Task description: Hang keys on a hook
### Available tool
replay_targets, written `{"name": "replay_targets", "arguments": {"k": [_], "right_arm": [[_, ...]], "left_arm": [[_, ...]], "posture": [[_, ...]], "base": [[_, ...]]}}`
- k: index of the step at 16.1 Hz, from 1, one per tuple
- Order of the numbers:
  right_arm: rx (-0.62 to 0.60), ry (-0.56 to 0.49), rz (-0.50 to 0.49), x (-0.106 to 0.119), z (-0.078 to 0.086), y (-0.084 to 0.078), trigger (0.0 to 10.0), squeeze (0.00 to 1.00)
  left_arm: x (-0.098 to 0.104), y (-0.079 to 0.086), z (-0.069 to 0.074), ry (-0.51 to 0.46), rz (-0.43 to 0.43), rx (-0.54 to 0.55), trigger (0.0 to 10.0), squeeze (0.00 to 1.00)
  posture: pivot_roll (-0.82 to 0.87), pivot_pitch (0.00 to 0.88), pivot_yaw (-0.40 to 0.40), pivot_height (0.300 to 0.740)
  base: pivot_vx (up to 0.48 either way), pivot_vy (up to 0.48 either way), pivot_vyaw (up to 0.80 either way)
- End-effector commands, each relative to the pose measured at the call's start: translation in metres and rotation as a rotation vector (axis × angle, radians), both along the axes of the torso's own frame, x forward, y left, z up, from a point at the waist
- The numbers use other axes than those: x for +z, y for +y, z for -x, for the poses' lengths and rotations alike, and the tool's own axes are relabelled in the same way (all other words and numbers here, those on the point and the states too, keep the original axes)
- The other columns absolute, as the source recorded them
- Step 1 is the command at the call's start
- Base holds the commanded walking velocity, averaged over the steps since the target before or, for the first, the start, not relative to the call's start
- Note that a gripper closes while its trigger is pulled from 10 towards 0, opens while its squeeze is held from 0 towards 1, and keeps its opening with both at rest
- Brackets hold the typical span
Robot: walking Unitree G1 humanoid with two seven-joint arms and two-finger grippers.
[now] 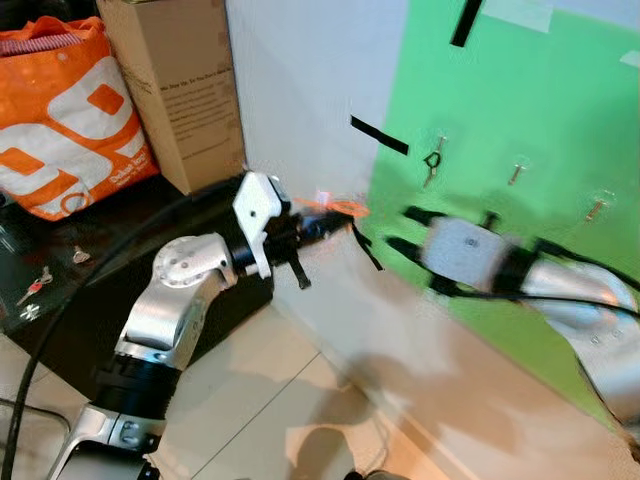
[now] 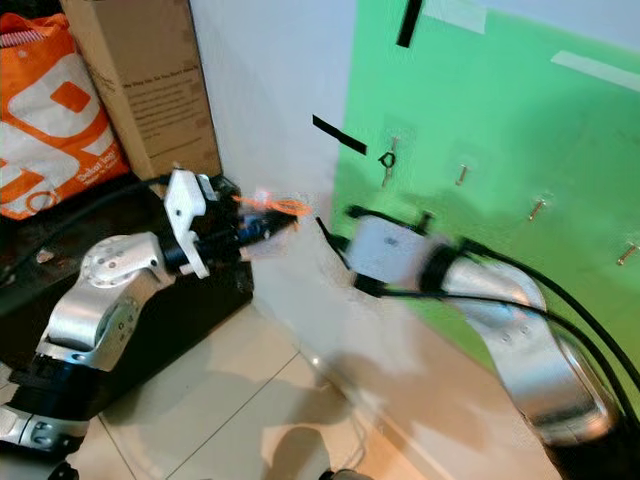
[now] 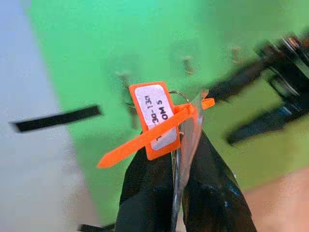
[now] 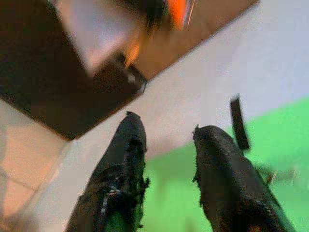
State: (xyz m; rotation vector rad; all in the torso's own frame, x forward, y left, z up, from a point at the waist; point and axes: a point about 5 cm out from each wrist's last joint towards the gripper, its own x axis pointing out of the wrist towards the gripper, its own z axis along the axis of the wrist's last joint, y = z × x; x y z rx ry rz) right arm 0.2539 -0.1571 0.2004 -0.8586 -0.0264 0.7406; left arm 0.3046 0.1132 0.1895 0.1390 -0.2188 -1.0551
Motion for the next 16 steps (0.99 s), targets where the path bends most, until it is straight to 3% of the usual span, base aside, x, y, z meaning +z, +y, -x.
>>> {"name": "replay_targets", "arguments": {"k": [1,2,3,6,8,11,16], "right_arm": [[-0.034,0.001,-0.016,0.0,0.002,-0.005,10.0,1.0],[-0.056,0.024,-0.033,-0.008,0.004,-0.008,10.0,1.0],[-0.079,0.057,-0.044,-0.02,0.008,-0.009,10.0,1.0],[-0.124,0.089,-0.142,-0.035,0.011,-0.004,10.0,1.0],[-0.177,0.112,-0.239,-0.047,0.012,0.001,10.0,1.0],[-0.239,0.159,-0.311,-0.064,0.015,0.002,10.0,1.0],[-0.287,0.177,-0.351,-0.075,0.015,0.004,10.0,1.0]], "left_arm": [[0.008,0.001,-0.001,-0.071,-0.011,0.035,1.8,0.0],[0.008,0.0,-0.002,-0.106,-0.02,0.067,2.6,0.0],[0.01,-0.001,-0.003,-0.147,-0.005,0.107,0.0,0.0],[0.01,-0.005,-0.005,-0.263,-0.03,0.244,0.0,0.0],[0.006,-0.003,-0.006,-0.375,-0.076,0.404,0.0,0.0],[0.005,0.004,-0.005,-0.454,-0.089,0.57,0.0,0.0],[0.0,0.006,-0.003,-0.497,-0.113,0.614,0.0,0.0]], "posture": [[-0.12,0.0,-0.017,0.74],[-0.12,0.0,-0.015,0.74],[-0.12,0.0,-0.012,0.74],[-0.12,0.0,-0.015,0.74],[-0.11,0.0,-0.019,0.74],[-0.11,0.0,-0.032,0.74],[-0.1,0.0,-0.042,0.74]], "base": [[0.0,0.0,0.0],[0.0,0.0,0.0],[0.0,0.0,0.0],[0.0,0.0,0.0],[0.0,0.0,0.0],[0.0,0.0,0.0],[0.0,0.0,0.0]]}}
